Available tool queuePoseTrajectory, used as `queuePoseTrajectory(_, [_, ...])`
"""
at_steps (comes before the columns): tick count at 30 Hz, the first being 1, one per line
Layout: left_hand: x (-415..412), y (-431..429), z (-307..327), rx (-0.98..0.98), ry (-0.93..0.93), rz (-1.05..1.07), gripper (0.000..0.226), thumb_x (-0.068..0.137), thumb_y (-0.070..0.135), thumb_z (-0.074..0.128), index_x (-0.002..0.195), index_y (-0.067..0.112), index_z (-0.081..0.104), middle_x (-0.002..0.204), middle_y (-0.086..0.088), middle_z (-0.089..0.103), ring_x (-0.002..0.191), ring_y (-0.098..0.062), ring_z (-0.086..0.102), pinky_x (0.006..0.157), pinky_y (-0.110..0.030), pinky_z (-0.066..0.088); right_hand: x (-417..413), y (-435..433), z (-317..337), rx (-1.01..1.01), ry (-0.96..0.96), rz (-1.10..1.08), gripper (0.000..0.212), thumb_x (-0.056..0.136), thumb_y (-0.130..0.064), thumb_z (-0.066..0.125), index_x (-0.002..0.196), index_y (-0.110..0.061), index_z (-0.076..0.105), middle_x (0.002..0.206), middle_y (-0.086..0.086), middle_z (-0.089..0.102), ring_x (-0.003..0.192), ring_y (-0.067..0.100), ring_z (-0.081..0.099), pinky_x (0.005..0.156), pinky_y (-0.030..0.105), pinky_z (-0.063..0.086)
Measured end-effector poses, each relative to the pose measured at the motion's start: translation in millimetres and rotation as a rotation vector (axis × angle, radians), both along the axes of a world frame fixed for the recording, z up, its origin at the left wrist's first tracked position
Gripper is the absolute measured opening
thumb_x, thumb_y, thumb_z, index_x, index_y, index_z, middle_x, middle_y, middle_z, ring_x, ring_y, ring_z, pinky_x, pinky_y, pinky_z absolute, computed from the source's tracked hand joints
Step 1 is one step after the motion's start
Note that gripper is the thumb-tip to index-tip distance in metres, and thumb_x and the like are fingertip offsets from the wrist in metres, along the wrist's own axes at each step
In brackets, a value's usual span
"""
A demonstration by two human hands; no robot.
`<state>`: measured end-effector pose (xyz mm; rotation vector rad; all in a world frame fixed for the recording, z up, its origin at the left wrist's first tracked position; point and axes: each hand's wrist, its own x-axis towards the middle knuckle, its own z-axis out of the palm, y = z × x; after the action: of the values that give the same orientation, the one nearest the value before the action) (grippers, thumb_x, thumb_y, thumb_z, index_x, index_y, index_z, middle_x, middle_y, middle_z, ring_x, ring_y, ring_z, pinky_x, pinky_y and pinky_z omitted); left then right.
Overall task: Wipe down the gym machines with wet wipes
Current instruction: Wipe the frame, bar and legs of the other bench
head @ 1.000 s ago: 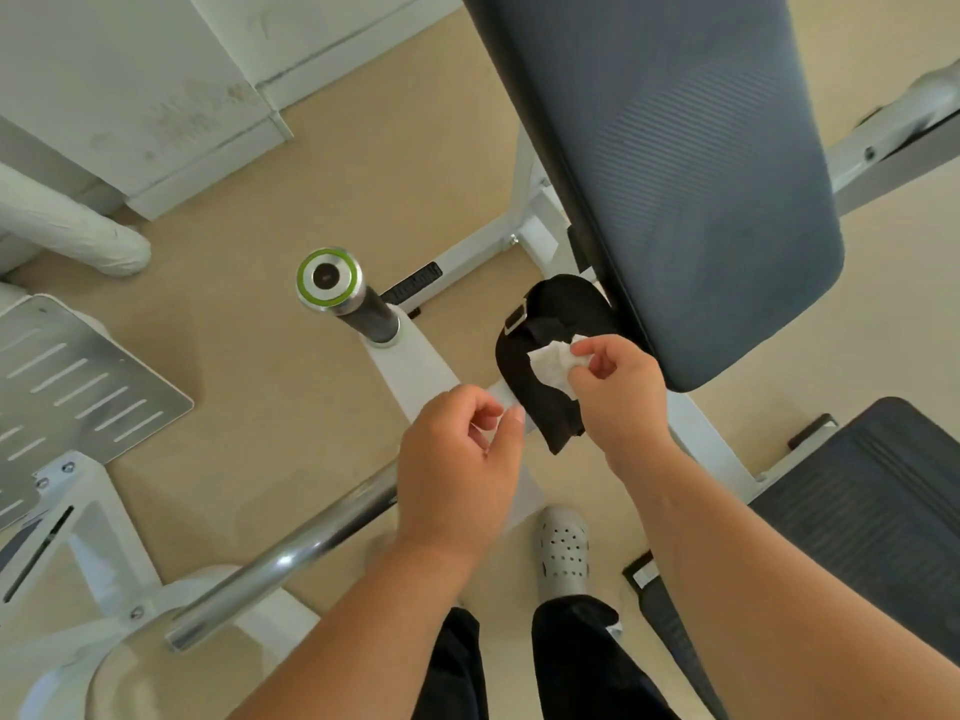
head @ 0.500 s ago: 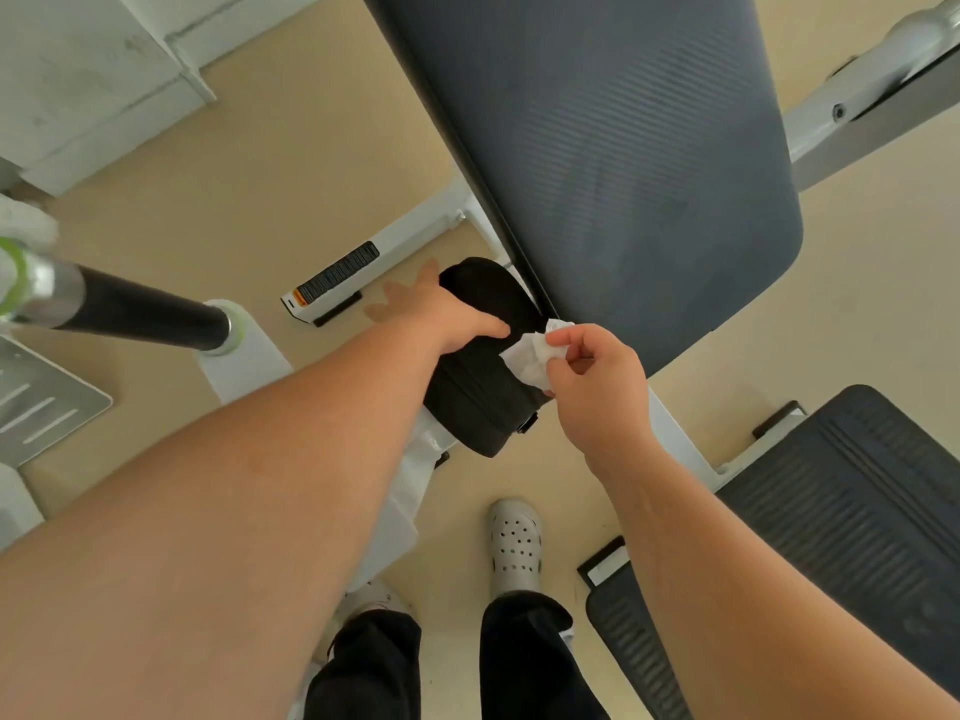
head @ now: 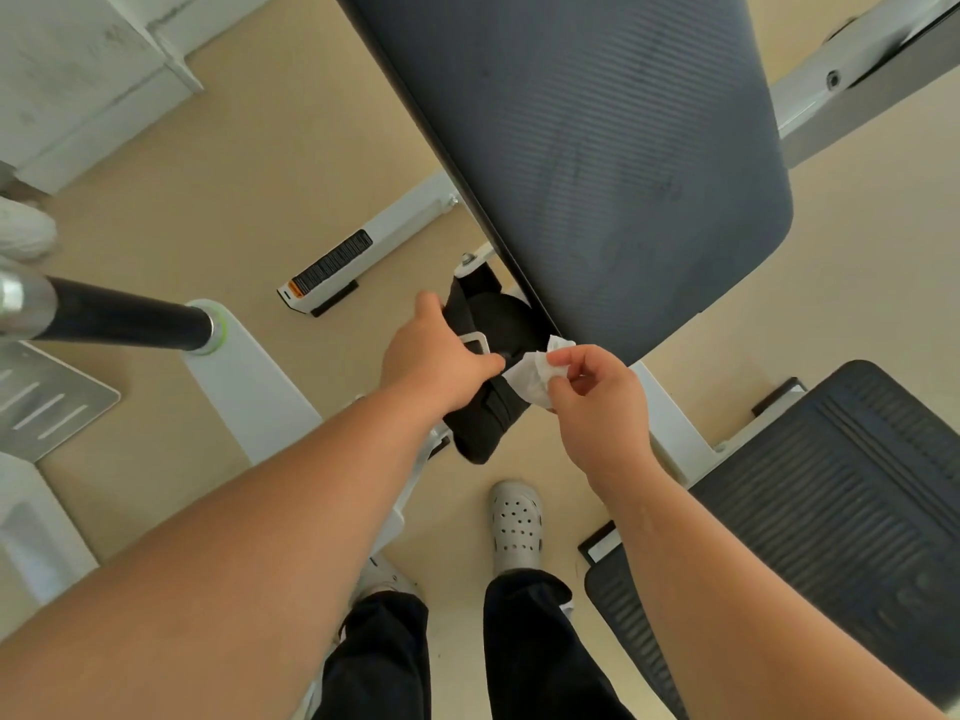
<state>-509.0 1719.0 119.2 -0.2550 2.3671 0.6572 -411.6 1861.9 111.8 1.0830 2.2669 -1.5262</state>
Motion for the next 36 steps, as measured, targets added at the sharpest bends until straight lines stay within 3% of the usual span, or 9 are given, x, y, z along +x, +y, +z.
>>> queuePoseTrajectory(4, [6, 7, 5, 0.027, -0.049, 0.085, 0.071, 0.075, 0.033, 0.085, 0.123, 0.015, 0.037, 0.104, -0.005, 0.059, 0.089, -0.027, 0.059, 0.068, -0.036, 0.048, 5, 6, 3, -0.001, -0.011, -0.020, 0.022, 0.097, -0.009, 0.061, 0.105, -0.028, 0.070, 0.094, -0.007, 0.062, 0.087, 0.013, 0.061, 0.076, 0.033, 0.059])
queuePoseTrajectory(9, [5, -1, 6, 0.132, -0.155, 0.416, 0.051, 0.071, 0.023, 0.085, 0.111, 0.005, 0.061, 0.105, -0.010, 0.066, 0.092, -0.026, 0.062, 0.065, -0.031, 0.049, 5, 10, 3, -0.005, 0.003, -0.023, 0.024, 0.097, -0.008, 0.060, 0.104, -0.029, 0.069, 0.094, -0.007, 0.062, 0.088, 0.013, 0.061, 0.074, 0.028, 0.057])
queuePoseTrajectory(14, [4, -1, 19, 0.315, -0.212, 0.595, 0.040, 0.065, 0.008, 0.087, 0.097, 0.014, 0.064, 0.098, -0.012, 0.071, 0.085, -0.031, 0.071, 0.076, -0.045, 0.063, 2, 8, 4, -0.074, -0.004, -0.029, 0.030, 0.096, -0.003, 0.054, 0.107, -0.027, 0.069, 0.096, -0.003, 0.061, 0.080, 0.011, 0.055, 0.062, 0.021, 0.044])
queuePoseTrajectory(18, [0, -7, 32, 0.455, -0.217, 0.776, 0.044, 0.068, -0.002, 0.084, 0.103, 0.015, 0.063, 0.099, -0.016, 0.072, 0.077, -0.030, 0.073, 0.057, -0.035, 0.059, -1, 15, 9, -0.117, 0.007, -0.037, 0.033, 0.095, -0.002, 0.053, 0.110, -0.027, 0.067, 0.102, -0.002, 0.062, 0.081, 0.011, 0.054, 0.060, 0.019, 0.043])
queuePoseTrajectory(23, [-2, -16, 41, 0.558, -0.261, 0.864, 0.051, 0.072, -0.009, 0.071, 0.120, 0.007, 0.063, 0.108, -0.024, 0.071, 0.085, -0.035, 0.074, 0.070, -0.052, 0.062, -11, 25, 13, -0.137, 0.026, 0.017, 0.042, 0.094, -0.005, 0.056, 0.125, -0.034, 0.056, 0.091, -0.006, 0.061, 0.076, 0.006, 0.055, 0.061, 0.016, 0.044])
queuePoseTrajectory(26, [-2, -18, 47, 0.577, -0.314, 0.890, 0.019, 0.080, -0.007, 0.065, 0.096, 0.004, 0.068, 0.106, -0.026, 0.072, 0.086, -0.036, 0.072, 0.075, -0.048, 0.062, -15, 20, 11, -0.144, 0.055, 0.066, 0.023, 0.094, -0.012, 0.062, 0.109, -0.030, 0.065, 0.079, -0.007, 0.056, 0.065, 0.001, 0.048, 0.062, 0.019, 0.042])
queuePoseTrajectory(31, [-7, -23, 52, 0.626, -0.378, 0.950, 0.012, 0.087, -0.003, 0.060, 0.092, 0.006, 0.066, 0.096, -0.016, 0.069, 0.085, -0.030, 0.069, 0.076, -0.040, 0.060, -17, 17, 13, -0.234, 0.109, -0.044, 0.011, 0.092, -0.010, 0.065, 0.098, -0.019, 0.068, 0.068, -0.013, 0.060, 0.064, 0.000, 0.053, 0.066, 0.025, 0.047])
queuePoseTrajectory(34, [-3, -30, 48, 0.622, -0.372, 0.949, 0.017, 0.087, 0.000, 0.063, 0.102, 0.004, 0.068, 0.102, -0.017, 0.071, 0.089, -0.031, 0.071, 0.074, -0.040, 0.061, -14, 16, 12, -0.285, 0.050, -0.090, 0.016, 0.088, -0.007, 0.064, 0.093, -0.020, 0.072, 0.084, -0.003, 0.072, 0.081, 0.018, 0.067, 0.078, 0.036, 0.058])
queuePoseTrajectory(36, [0, -37, 44, 0.592, -0.302, 0.867, 0.039, 0.084, 0.003, 0.069, 0.123, 0.007, 0.066, 0.114, -0.017, 0.071, 0.096, -0.032, 0.072, 0.072, -0.039, 0.061, -9, 16, 14, -0.301, 0.026, -0.074, 0.019, 0.087, -0.008, 0.063, 0.092, -0.023, 0.073, 0.093, 0.004, 0.074, 0.096, 0.031, 0.070, 0.087, 0.050, 0.061])
